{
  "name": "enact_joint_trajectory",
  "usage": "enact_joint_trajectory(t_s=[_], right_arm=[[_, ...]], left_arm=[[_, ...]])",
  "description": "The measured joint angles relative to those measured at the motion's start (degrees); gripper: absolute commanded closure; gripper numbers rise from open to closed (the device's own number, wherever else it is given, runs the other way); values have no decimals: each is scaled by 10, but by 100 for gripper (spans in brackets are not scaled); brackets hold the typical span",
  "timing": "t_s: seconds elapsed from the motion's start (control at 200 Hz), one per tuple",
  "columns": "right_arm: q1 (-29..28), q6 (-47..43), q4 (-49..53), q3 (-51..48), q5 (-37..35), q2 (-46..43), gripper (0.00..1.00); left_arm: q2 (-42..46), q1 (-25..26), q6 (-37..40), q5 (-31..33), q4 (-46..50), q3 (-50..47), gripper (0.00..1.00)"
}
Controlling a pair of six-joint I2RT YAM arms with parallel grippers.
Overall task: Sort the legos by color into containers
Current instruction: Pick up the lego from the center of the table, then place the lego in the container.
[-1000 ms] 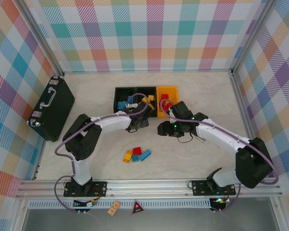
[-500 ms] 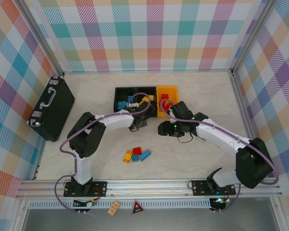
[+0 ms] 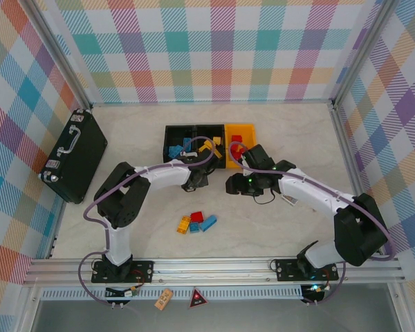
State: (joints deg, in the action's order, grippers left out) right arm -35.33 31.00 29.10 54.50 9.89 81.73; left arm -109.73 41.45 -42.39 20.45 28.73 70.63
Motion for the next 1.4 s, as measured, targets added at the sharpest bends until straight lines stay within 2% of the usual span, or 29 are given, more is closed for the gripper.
enact_joint_trajectory(t_s=[0.225, 0.49, 0.8, 1.07, 1.4], right_arm=[[0, 0, 0, 0, -1, 0, 46], [4, 3, 0, -1, -9, -16, 46], [55, 21, 1, -17, -13, -57, 46], [98, 40, 15, -44, -30, -103, 46], [140, 61, 46, -73, -50, -150, 46]], left_arm=[[25, 1, 21, -8, 18, 0, 70], [78, 12, 49, -49, 50, 4, 70], [81, 31, 89, -108, 68, 107, 70], [2, 43, 106, -150, 74, 233, 70], [-146, 45, 108, -179, 110, 418, 70]])
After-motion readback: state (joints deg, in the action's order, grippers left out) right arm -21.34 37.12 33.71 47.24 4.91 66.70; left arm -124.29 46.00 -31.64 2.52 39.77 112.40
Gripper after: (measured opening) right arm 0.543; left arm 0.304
